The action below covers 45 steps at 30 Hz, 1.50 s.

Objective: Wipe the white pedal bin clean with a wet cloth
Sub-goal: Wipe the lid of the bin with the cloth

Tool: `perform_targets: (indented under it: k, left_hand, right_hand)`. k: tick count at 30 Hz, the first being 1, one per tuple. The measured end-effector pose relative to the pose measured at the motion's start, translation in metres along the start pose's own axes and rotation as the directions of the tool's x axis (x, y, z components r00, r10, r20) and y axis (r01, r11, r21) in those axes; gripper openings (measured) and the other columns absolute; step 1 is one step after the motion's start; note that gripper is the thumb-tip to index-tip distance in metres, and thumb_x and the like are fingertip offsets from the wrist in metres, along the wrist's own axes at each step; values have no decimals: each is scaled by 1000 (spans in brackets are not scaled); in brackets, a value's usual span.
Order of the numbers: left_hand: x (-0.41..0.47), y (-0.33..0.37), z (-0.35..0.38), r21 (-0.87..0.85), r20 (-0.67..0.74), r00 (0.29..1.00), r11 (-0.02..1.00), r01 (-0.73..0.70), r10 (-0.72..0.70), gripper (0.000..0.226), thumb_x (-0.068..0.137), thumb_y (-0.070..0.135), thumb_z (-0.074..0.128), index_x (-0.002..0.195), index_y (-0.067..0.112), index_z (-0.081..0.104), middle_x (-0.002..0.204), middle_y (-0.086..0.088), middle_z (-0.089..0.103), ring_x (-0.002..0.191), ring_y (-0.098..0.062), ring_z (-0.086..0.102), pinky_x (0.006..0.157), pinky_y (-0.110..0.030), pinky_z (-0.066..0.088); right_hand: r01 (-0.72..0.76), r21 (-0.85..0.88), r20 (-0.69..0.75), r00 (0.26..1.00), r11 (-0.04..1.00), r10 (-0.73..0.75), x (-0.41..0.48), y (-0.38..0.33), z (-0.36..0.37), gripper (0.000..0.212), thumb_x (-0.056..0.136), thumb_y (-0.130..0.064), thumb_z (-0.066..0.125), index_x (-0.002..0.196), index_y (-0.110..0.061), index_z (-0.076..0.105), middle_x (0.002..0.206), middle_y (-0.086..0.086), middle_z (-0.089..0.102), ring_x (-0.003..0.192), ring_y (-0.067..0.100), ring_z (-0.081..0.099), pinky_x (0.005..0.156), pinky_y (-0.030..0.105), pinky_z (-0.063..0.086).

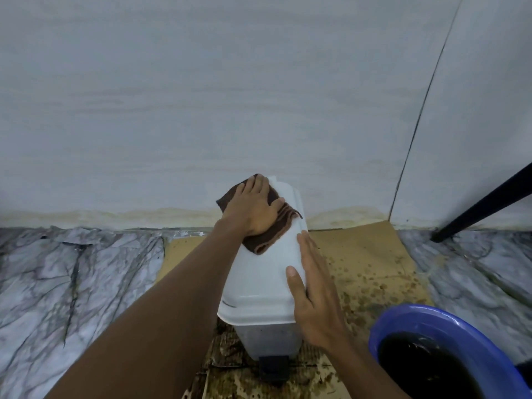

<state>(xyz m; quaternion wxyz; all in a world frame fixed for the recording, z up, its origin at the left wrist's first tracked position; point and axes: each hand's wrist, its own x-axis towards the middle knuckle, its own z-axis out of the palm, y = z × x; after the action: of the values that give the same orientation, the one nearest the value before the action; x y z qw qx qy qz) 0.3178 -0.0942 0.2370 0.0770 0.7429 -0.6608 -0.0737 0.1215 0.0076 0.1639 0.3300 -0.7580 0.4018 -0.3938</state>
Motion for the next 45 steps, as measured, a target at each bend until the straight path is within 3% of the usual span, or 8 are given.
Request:
perform_targets:
  k: [7,10,13,19,22,31,40,45]
  left_hand:
    - [-56,4,12,-31,4,980,980,-198,198,73,107,58,21,165,19,1,173,5,-6,158,-8,-9,127,-30,-7]
    - [-86,8,14,-34,12,975,974,-223,223,73,107,60,21,165,21,-1,171,9,-9,156,-4,-13,126,-28,-9]
    - [-115,12,15,-18,18,968,968,-249,249,74,106,61,20,165,23,-4,170,10,-12,155,-3,-16,126,-27,-10]
    - [-168,7,23,30,-8,942,942,-335,335,79,100,71,6,163,26,-9,169,12,-17,153,1,-23,127,-27,-12]
    - [-188,-13,28,56,-54,933,934,-353,355,82,100,74,11,164,26,-7,170,12,-13,154,1,-20,128,-30,-8]
    - [-188,-40,28,-305,-183,973,933,-193,142,94,87,88,32,164,37,14,169,25,2,152,11,-11,125,-24,-5]
    - [-121,-29,15,-561,-88,996,827,-29,-25,75,103,47,54,165,26,17,171,15,6,157,-4,-6,128,-35,1]
    - [-93,-27,11,-490,-54,997,871,26,-60,79,105,49,47,166,20,6,173,9,-3,158,-12,-12,126,-37,-1]
  right_hand:
    - [-141,427,42,990,893,137,-3,-6,-3,75,97,-54,41,158,-39,-1,153,-47,15,144,-17,17,119,20,19]
    - [-164,499,49,986,851,162,-2,-10,-8,77,95,-54,46,159,-29,12,151,-47,21,140,-21,21,116,11,24]
    - [-197,563,67,979,803,193,0,-13,-18,70,95,-50,51,155,-22,30,158,-23,32,143,-9,29,115,13,28]
    - [-250,400,169,966,882,197,-4,-27,-22,48,107,-30,42,154,-23,34,164,-12,25,150,0,20,126,31,15]
    - [-257,302,182,961,918,209,-2,-33,-22,50,107,-27,44,156,-22,32,164,-12,21,151,0,15,124,25,12]
    - [-173,73,139,977,982,161,-6,-40,1,54,107,-20,44,158,-25,27,166,-12,11,152,2,2,127,35,8]
    - [11,-95,-27,1000,995,-13,-14,-21,3,52,100,-53,41,149,-35,45,167,-13,10,154,6,6,120,32,18]
    - [41,-74,-112,992,996,-49,-14,-19,11,50,99,-45,46,146,-29,52,166,-11,21,152,11,21,119,39,33]
